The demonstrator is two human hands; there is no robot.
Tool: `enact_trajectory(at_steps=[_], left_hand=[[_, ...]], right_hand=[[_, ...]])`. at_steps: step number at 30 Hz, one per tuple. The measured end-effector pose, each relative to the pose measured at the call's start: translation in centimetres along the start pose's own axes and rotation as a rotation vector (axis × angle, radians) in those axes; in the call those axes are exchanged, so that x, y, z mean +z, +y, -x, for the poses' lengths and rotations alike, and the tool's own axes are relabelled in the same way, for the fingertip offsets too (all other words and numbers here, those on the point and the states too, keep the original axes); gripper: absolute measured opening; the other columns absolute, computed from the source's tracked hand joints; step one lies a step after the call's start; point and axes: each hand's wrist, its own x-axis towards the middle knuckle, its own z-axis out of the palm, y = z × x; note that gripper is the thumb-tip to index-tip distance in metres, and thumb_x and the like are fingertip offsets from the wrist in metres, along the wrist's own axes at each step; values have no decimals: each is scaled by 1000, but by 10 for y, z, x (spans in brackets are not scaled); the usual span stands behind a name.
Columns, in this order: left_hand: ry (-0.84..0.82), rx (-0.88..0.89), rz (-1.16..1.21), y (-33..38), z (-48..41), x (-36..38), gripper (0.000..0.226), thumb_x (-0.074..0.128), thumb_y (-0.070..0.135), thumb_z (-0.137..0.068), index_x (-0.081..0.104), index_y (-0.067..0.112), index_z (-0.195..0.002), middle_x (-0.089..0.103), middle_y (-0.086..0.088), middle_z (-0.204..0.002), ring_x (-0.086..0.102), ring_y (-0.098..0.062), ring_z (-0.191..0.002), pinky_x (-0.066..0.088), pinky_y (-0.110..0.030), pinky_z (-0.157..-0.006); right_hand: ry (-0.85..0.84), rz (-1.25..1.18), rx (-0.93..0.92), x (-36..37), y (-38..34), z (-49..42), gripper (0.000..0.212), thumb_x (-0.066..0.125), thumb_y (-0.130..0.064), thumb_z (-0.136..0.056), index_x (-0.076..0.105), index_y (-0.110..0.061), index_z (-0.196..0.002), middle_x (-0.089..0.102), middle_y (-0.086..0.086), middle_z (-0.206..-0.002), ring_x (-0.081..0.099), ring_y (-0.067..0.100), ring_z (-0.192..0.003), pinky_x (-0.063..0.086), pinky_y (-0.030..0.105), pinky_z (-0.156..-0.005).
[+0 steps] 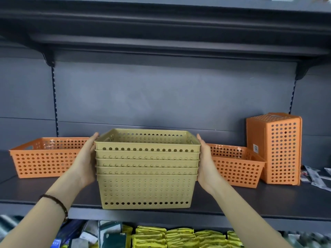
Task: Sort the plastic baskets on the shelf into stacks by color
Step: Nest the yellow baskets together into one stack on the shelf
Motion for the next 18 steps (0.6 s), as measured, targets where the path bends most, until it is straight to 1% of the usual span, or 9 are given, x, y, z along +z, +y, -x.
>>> enact_trajectory(at_steps=[3, 7, 8, 10, 13, 14, 16, 18], left_hand=[[38, 12, -4, -2, 3, 4, 60, 48, 70, -80, 68, 16, -100, 72, -10, -102, 63, -29, -99, 46, -42, -79], [69, 25, 5, -4, 9, 1, 58, 45, 70, -81, 69, 19, -92, 74, -6, -92, 64, -27, -92, 47, -39, -76], [77, 30, 8, -3, 10, -3, 56, 45, 70, -81, 70, 20, -91, 74, -5, -89, 64, -26, -90, 47, -38, -76], [92, 50, 4, -1, 11, -13, 52, 45, 68, -82, 70, 22, -89, 74, -5, -90, 64, -26, -91, 47, -39, -77], [137, 69, -5, 6, 11, -32, 54, 43, 68, -82, 69, 22, -88, 72, -7, -94, 64, -27, -91, 47, -39, -76], [149, 75, -9, 9, 11, -39, 55, 41, 68, -84, 69, 21, -87, 72, -8, -94, 64, -27, -89, 47, -38, -76], [172, 96, -19, 14, 10, -54, 57, 39, 68, -85, 68, 20, -87, 73, -8, -90, 63, -26, -87, 46, -37, -74], [196, 121, -34, 21, 9, -70, 57, 38, 69, -86, 68, 20, -86, 76, -5, -78, 63, -25, -85, 45, -37, -72]], right_hand=[[16, 14, -20, -1, 3, -4, 81, 42, -86, -73, 42, -44, -143, 62, -3, -135, 59, 20, -122, 50, 43, -91], [24, -12, -8, 6, 3, -1, 83, 42, -85, -73, 43, -41, -143, 66, -2, -130, 63, 20, -118, 53, 41, -84], [20, -10, -6, 10, 4, 0, 83, 41, -86, -73, 45, -41, -142, 67, -1, -128, 63, 20, -117, 53, 42, -86], [4, -9, 9, 21, 4, 0, 82, 40, -86, -73, 50, -39, -138, 70, 0, -123, 64, 21, -115, 50, 45, -94], [-25, 2, 28, 42, 7, 1, 79, 37, -84, -76, 66, -28, -124, 73, 2, -116, 65, 22, -113, 45, 45, -102], [-28, 9, 35, 51, 10, 0, 80, 37, -85, -77, 68, -27, -122, 73, 3, -116, 65, 23, -113, 44, 46, -103], [-10, 33, 27, 73, 13, 0, 83, 41, -88, -71, 64, -30, -126, 71, 2, -120, 64, 23, -115, 43, 48, -104], [23, 27, 20, 94, 16, -4, 89, 46, -91, -62, 60, -36, -130, 68, 0, -126, 61, 22, -117, 42, 48, -105]])
